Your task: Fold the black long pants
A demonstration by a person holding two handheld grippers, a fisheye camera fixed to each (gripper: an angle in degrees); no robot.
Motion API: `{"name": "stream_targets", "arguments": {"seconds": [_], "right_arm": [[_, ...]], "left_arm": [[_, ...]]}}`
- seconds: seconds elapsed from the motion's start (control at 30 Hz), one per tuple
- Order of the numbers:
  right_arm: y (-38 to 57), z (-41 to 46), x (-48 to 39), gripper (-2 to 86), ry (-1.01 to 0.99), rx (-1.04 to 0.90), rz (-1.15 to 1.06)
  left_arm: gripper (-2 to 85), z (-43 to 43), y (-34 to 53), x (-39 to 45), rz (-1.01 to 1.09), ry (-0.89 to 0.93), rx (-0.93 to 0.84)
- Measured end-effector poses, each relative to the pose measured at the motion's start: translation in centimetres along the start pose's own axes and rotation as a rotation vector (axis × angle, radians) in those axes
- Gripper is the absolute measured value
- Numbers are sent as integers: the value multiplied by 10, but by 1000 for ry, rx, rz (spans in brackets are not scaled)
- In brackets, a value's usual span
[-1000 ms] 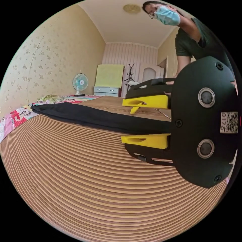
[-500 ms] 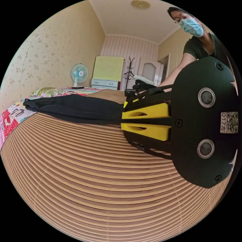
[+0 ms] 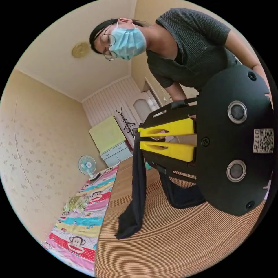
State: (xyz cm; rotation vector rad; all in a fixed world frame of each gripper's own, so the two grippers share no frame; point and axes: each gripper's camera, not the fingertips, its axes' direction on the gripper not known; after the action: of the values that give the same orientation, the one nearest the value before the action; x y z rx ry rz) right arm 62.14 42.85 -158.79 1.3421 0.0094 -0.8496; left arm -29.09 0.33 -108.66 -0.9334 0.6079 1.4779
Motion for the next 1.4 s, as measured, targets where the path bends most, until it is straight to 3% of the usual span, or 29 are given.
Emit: {"name": "stream_targets", "arguments": {"seconds": [0.2, 0.37, 0.53, 0.7, 0.8, 0.9, 1.03, 1.13, 1.23, 1.4], "right_arm": [[4, 6, -155, 21, 33, -45, -200], [-21, 15, -208, 19, 135, -52, -312], [-43, 31, -139, 19, 232, -108, -211], [-50, 59, -71, 21, 376, -151, -164], [-29, 78, -25, 24, 408, -211, -74], [30, 101, 15, 31, 549, -371, 21], [140, 94, 75, 55, 721, -490, 333], [186, 65, 101, 90, 701, -473, 534], [179, 39, 117, 128, 659, -357, 588], [117, 39, 171, 165, 593, -303, 533]], "left_arm": [[32, -14, -20, 147, 105, -97, 1], [29, -11, -54, 164, 70, -177, -23], [31, -1, -66, 74, -110, -253, -40], [32, 8, -53, -5, -138, -317, -64], [36, 19, -4, -58, -255, -351, -103], [41, 55, 72, -96, -391, -396, -252], [85, 97, 176, -132, -628, -409, -378], [130, 87, 195, -144, -732, -415, -225], [165, 74, 171, -167, -737, -421, -62], [190, 98, 103, -234, -656, -495, -127]]}}
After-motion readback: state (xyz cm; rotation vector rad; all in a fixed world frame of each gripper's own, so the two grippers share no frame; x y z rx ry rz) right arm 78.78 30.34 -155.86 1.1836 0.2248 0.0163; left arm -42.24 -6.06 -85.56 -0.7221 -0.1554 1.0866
